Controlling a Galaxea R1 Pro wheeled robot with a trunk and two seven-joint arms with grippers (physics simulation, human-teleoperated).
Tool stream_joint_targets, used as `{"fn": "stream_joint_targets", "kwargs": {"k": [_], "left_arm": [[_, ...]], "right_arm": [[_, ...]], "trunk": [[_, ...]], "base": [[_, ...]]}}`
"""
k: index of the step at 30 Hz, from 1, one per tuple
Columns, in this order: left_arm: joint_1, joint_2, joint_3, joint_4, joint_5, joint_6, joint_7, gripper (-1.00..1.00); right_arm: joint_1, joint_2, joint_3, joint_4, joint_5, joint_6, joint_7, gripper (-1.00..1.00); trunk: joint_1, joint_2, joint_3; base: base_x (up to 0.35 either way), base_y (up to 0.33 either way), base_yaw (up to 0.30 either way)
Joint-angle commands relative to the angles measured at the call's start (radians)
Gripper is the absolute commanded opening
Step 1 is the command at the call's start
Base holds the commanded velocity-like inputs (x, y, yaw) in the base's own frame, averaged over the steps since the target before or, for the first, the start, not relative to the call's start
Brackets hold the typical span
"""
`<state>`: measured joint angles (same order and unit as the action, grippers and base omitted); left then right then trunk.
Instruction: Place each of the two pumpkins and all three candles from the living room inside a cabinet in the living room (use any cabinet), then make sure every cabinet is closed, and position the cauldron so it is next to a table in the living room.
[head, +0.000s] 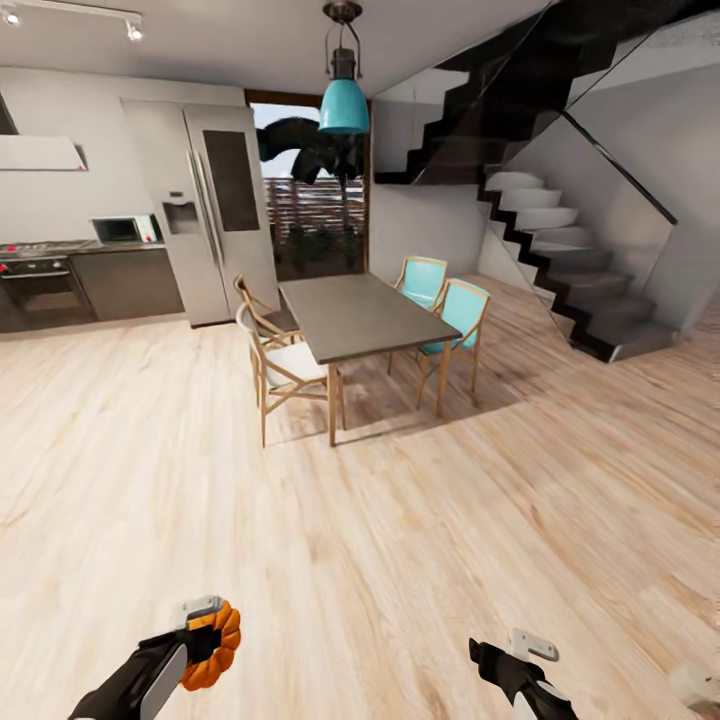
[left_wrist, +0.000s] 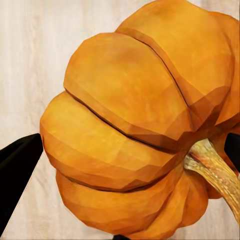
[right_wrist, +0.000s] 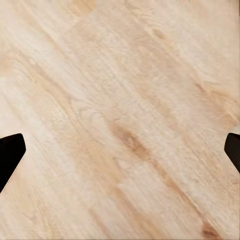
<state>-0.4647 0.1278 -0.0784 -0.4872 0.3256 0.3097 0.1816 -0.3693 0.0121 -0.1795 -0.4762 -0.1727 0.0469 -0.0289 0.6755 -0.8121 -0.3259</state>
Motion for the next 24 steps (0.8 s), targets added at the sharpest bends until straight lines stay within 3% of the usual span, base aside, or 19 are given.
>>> {"fn": "stream_joint_targets", "kwargs": {"k": [1,10,17,24], "left_arm": [[0.000,0.001,-0.009,-0.001,0.012,-0.027,0.009,-1.00],[0.000,-0.001,-0.008,0.007,0.011,-0.089,0.009,-1.00],[0.000,-0.005,-0.040,0.128,0.000,-0.267,0.009,-1.00],[0.000,-0.006,-0.042,0.154,-0.001,-0.310,0.009,-1.00]], "right_arm": [[0.000,0.001,-0.001,-0.002,-0.010,0.005,-0.004,1.00],[0.000,0.000,-0.002,-0.002,-0.016,0.004,-0.010,1.00],[0.000,0.000,-0.002,-0.001,-0.020,0.004,-0.006,1.00],[0.000,0.000,-0.002,-0.001,-0.019,0.002,-0.006,1.00]], "trunk": [[0.001,-0.001,-0.002],[0.001,-0.001,-0.004],[0.001,-0.001,-0.005],[0.001,-0.001,-0.005]], "base": [[0.277,0.222,-0.272],[0.272,0.230,-0.205],[0.266,0.237,-0.106],[0.278,0.225,-0.265]]}}
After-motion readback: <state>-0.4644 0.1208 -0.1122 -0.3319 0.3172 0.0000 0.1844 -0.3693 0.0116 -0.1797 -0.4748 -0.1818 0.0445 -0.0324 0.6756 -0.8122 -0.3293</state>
